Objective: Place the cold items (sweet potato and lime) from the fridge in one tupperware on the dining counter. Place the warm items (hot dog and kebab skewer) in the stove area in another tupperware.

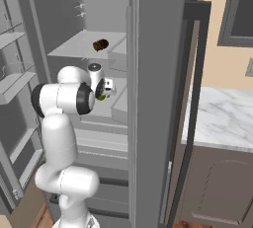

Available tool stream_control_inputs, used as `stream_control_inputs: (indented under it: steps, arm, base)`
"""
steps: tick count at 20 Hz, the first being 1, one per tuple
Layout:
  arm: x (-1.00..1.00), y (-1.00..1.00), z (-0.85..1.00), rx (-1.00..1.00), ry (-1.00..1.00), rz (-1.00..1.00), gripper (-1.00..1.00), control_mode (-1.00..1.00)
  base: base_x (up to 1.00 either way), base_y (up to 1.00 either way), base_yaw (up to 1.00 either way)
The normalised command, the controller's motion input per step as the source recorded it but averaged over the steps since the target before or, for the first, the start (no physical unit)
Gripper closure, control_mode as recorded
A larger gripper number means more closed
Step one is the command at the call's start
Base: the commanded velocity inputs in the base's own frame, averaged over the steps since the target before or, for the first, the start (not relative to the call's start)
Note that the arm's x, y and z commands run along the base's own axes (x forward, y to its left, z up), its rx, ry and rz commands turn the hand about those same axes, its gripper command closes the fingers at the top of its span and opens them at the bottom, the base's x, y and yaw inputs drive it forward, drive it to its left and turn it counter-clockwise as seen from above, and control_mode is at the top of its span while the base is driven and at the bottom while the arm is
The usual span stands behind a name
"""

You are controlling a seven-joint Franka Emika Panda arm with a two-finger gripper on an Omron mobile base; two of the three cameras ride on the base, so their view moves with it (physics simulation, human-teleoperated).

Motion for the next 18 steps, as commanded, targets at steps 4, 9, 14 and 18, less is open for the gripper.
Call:
stream_control_inputs:
  steps: [4, 9, 14, 18]
  arm:
    - [0.07, 0.04, -0.16, 0.0, 0.0, 0.0, -1.0, -1.0]
    - [0.03, 0.06, -0.2, 0.0, 0.0, 0.0, -1.0, -1.0]
    - [0.0, 0.08, -0.3, -0.01, 0.0, 0.0, 1.0, -1.0]
    - [0.0, 0.01, -0.17, 0.0, 0.0, 0.0, 1.0, -1.0]
  base:
    - [0.0, 0.0, 0.0]
    - [0.0, 0.0, 0.0]
    - [0.0, 0.0, 0.0]
    - [0.0, 0.0, 0.0]
